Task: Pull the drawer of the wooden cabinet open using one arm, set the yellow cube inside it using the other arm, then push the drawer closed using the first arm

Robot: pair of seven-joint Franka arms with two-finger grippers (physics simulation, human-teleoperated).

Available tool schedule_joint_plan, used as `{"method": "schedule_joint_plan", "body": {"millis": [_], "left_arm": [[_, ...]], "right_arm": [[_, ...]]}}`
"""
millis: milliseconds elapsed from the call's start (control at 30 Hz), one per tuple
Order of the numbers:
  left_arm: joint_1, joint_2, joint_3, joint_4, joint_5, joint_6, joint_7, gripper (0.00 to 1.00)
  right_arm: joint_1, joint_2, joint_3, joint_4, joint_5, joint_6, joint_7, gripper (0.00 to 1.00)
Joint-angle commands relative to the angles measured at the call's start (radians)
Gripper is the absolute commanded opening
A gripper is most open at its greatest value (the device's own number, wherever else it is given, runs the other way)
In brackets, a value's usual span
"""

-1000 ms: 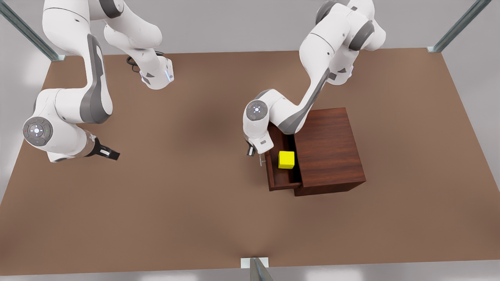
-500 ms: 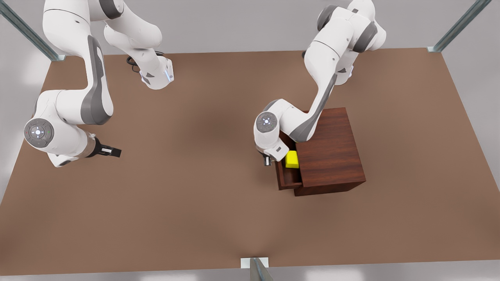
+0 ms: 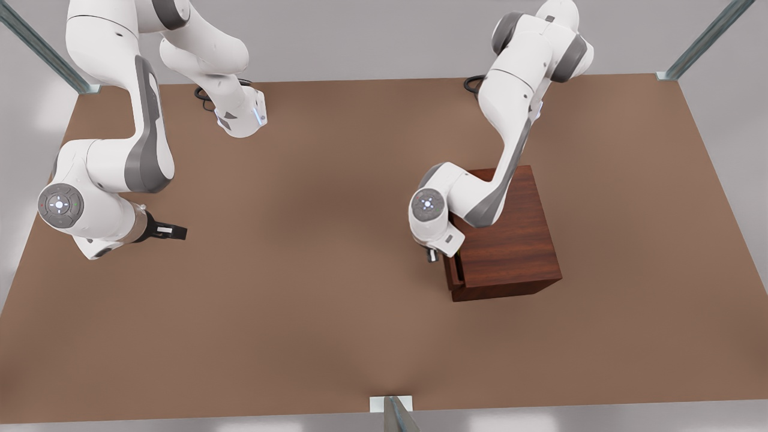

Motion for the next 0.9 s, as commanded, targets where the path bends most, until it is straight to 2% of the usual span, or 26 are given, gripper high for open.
{"method": "schedule_joint_plan", "body": {"millis": [0,467,600,667,733,800,867], "left_arm": [[0.008,-0.001,0.001,0.001,-0.001,-0.017,0.053,0.0],[0.02,-0.003,0.017,0.008,0.033,-0.075,0.082,0.0],[0.029,-0.016,0.017,0.065,-0.053,-0.069,0.098,0.0],[0.045,-0.052,0.02,0.103,-0.099,-0.075,0.119,1.0],[0.06,-0.144,0.009,0.09,-0.104,-0.241,0.448,1.0],[0.06,-0.168,0.012,0.086,-0.108,-0.3,0.726,1.0],[0.1,-0.245,0.023,0.071,-0.118,-0.389,1.28,1.0]], "right_arm": [[0.0,-0.001,0.0,0.0,0.001,0.0,-0.058,1.0],[0.0,0.0,0.0,0.0,-0.001,0.0,-0.058,1.0],[0.0,0.0,0.0,0.0,-0.001,0.0,-0.058,1.0],[0.0,0.0,0.0,0.0,-0.001,0.0,-0.058,1.0],[0.0,0.0,0.0,0.0,-0.001,0.0,-0.058,1.0],[0.0,0.0,0.0,0.0,-0.001,0.0,-0.058,1.0],[0.0,0.0,0.0,0.0,-0.001,0.0,-0.058,1.0]]}}
